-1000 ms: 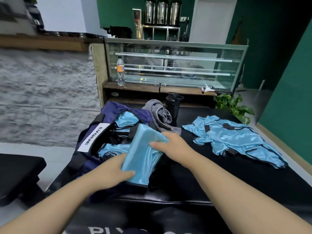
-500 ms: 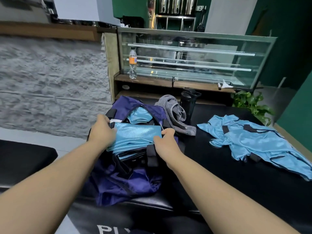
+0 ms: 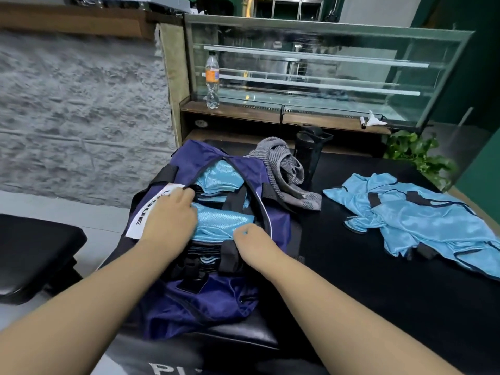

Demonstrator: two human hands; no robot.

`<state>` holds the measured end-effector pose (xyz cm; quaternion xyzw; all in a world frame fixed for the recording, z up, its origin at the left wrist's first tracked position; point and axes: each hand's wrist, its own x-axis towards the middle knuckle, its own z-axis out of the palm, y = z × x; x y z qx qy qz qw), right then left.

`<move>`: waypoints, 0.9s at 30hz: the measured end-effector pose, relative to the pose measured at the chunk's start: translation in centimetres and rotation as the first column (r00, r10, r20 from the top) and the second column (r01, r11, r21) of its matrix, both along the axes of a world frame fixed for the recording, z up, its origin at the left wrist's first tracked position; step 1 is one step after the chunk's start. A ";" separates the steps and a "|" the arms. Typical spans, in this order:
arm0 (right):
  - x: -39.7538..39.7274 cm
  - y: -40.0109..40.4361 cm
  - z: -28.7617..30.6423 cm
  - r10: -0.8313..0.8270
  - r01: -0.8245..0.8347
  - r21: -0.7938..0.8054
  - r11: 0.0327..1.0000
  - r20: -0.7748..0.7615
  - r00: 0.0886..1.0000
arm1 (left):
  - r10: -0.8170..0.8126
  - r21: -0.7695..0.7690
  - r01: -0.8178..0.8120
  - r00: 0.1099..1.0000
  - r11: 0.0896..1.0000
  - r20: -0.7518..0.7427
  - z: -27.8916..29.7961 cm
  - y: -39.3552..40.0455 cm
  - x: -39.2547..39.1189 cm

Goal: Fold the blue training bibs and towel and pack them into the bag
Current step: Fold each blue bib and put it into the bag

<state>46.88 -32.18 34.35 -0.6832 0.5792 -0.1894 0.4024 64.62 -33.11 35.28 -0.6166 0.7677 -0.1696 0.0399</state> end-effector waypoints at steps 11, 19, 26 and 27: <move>1.3 2.1 -4.0 0.130 -0.339 -0.294 0.894 -0.553 0.823 | 0.162 0.462 0.008 0.931 0.887 -0.327 -4.3 4.1 0.3; 1.9 1.8 -4.0 0.193 -0.274 -0.098 0.957 -0.492 0.849 | 0.298 0.495 -0.084 0.880 0.865 -0.370 -4.9 3.3 -1.5; -2.0 3.2 -2.8 0.251 -0.306 -0.446 0.841 -0.180 0.951 | 0.075 0.039 -0.064 0.839 0.997 -0.539 -4.2 6.2 -5.5; -2.9 3.7 -2.9 0.236 -0.281 -0.512 0.812 -0.152 0.960 | 0.016 -0.032 -0.044 0.803 0.999 -0.596 -4.0 6.5 -6.6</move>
